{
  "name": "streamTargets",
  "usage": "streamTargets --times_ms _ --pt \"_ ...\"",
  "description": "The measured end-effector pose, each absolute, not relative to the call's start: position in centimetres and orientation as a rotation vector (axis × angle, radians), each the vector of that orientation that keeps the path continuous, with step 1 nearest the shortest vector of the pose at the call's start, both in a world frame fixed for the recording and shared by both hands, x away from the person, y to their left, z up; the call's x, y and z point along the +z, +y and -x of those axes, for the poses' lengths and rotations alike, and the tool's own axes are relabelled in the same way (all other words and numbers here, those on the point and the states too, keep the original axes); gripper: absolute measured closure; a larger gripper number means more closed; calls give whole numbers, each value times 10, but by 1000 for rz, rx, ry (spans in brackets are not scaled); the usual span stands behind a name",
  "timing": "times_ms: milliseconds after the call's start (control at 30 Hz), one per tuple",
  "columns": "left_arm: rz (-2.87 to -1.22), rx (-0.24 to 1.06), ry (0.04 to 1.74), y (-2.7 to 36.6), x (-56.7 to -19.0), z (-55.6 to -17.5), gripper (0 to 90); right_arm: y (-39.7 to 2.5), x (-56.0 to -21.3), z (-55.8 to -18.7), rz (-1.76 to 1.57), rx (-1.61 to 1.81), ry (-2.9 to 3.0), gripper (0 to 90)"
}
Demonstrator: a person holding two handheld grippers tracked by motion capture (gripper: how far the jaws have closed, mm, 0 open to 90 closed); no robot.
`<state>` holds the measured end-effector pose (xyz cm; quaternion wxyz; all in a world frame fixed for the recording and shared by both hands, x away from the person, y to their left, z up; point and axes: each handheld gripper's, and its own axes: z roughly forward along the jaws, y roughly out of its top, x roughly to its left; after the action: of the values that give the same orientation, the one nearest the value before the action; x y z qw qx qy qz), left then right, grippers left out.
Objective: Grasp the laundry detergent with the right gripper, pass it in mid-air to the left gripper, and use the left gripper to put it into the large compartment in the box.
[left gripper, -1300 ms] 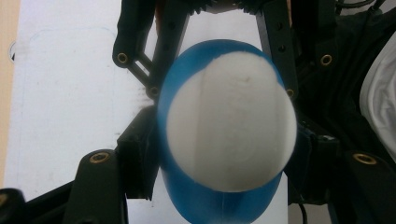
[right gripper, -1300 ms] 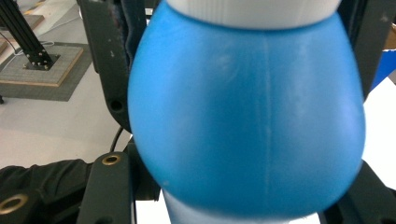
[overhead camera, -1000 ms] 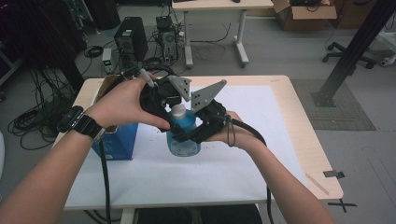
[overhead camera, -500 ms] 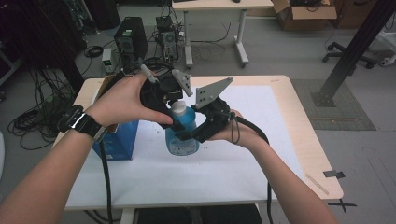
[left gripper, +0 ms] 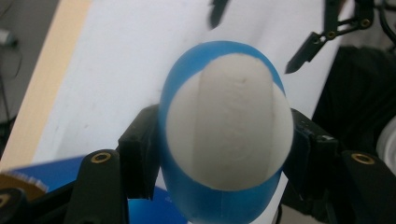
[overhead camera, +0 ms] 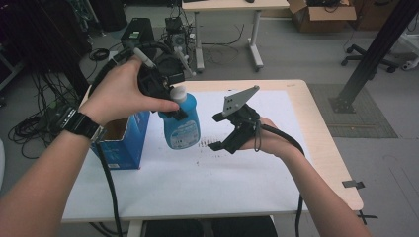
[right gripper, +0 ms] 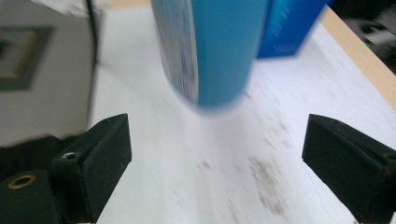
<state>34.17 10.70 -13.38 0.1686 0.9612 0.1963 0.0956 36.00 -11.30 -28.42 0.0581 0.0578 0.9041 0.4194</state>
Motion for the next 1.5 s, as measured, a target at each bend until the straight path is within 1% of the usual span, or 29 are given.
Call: streamTargets --times_ms 33,133,367,533,667,800,1000,1300,1500 --pt "-2726 285 606 109 -130 -343 380 -122 -288 -362 -194 1213 2749 77" --pt "-2684 322 764 118 -119 -349 380 -131 -291 -363 -213 1164 2743 72" --pt "-2507 377 1196 152 -98 -362 380 -163 -302 -369 -312 949 2729 74" --pt "-2391 407 1436 180 -92 -369 380 -183 -304 -372 -380 895 2710 77" --pt "-2300 437 1581 204 -88 -373 380 -198 -307 -375 -437 866 2696 78" --pt "-2216 465 1683 224 -87 -375 380 -210 -309 -378 -492 850 2686 80" --pt "-2103 456 1797 246 -92 -378 380 -225 -310 -380 -535 832 2675 81" --pt "-2063 464 1882 262 -108 -382 380 -240 -310 -378 -559 828 2666 81" --pt "-2050 458 1918 269 -125 -384 381 -245 -312 -377 -571 826 2662 82"
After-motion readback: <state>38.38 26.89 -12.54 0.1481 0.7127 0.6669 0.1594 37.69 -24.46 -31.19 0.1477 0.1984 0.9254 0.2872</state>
